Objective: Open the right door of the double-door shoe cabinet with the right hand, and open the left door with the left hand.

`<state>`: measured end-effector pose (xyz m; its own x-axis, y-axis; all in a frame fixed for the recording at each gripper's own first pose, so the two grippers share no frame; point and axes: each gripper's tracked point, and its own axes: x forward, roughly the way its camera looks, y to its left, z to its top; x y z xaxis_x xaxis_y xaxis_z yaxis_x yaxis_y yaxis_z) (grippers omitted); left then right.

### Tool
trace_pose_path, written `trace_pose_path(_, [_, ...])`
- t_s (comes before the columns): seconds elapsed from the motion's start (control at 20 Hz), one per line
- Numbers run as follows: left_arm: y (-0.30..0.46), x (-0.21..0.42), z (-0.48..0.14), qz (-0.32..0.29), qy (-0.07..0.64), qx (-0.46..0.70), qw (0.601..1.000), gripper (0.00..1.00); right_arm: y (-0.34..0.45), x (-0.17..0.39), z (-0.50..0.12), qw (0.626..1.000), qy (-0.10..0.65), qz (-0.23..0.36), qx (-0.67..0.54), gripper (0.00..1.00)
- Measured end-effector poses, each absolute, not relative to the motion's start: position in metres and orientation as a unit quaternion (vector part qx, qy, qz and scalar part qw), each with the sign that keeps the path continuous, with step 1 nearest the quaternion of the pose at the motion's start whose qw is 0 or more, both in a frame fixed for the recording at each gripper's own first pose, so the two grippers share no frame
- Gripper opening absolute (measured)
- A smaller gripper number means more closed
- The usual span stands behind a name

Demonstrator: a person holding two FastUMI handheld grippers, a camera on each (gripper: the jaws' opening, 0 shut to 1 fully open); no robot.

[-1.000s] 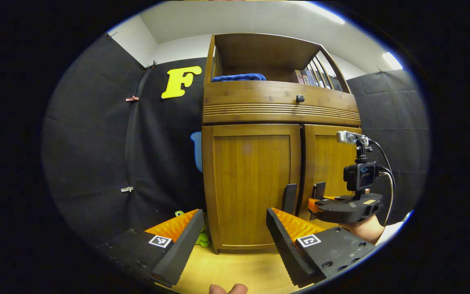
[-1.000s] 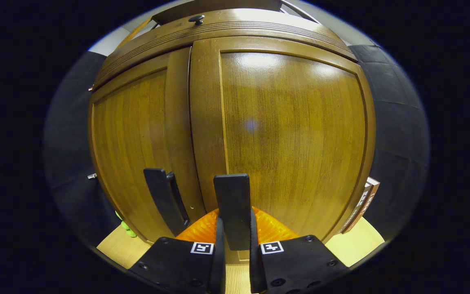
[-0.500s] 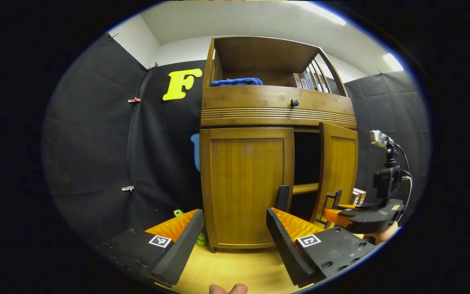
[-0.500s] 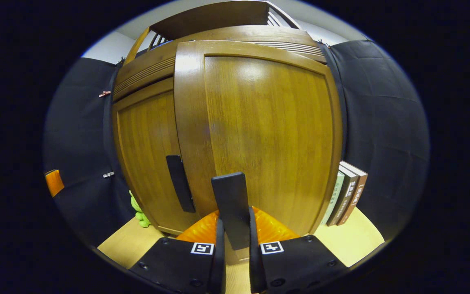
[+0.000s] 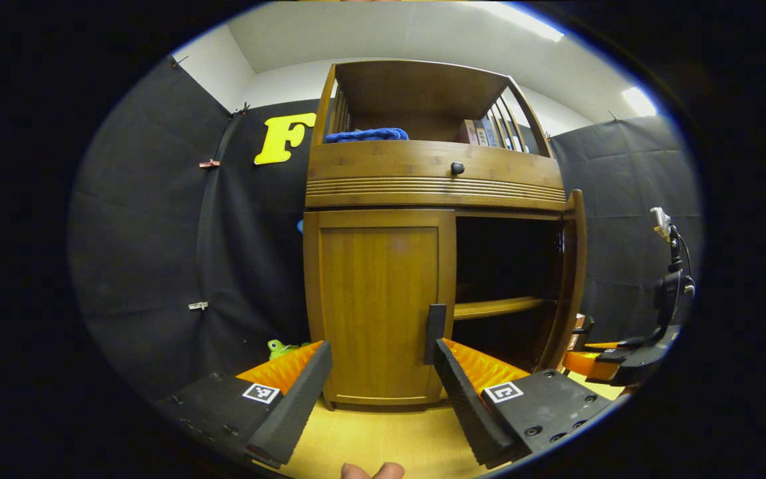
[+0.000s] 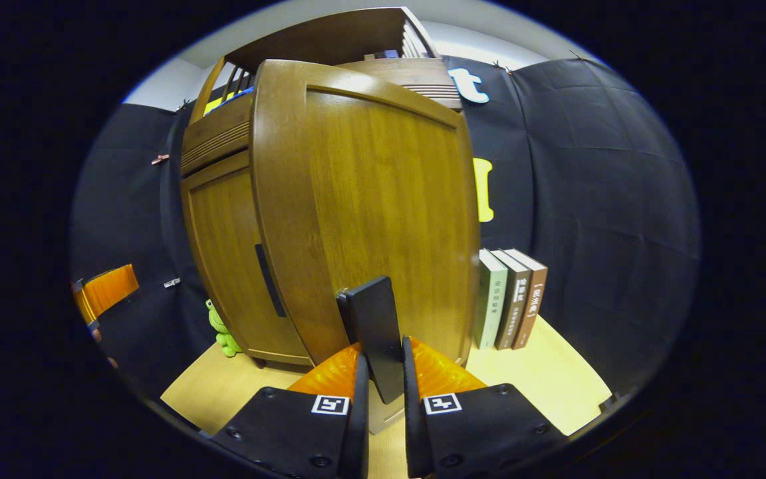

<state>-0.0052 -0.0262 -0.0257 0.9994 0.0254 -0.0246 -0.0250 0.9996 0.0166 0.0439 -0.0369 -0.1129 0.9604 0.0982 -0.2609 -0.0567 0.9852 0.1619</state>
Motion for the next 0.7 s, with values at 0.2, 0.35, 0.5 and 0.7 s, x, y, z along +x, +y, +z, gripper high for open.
trace_pose_path(0.2, [-0.047,0.005,-0.025,-0.001,0.013,0.009,1.000,0.94,-0.066,0.027,-0.110,0.986,0.143,0.047,0.076,0.22])
trace_pose_path(0.35, [-0.061,0.012,-0.026,-0.009,0.016,0.009,1.000,0.96,-0.094,0.020,-0.108,0.986,0.144,0.036,0.077,0.22])
trace_pose_path(0.5, [-0.073,0.019,-0.024,-0.012,0.016,0.006,1.000,0.94,-0.124,0.017,-0.105,0.986,0.143,0.032,0.078,0.21])
trace_pose_path(0.7, [-0.089,0.025,-0.024,-0.013,0.017,0.008,1.000,0.94,-0.166,0.017,-0.104,0.986,0.146,0.032,0.069,0.13])
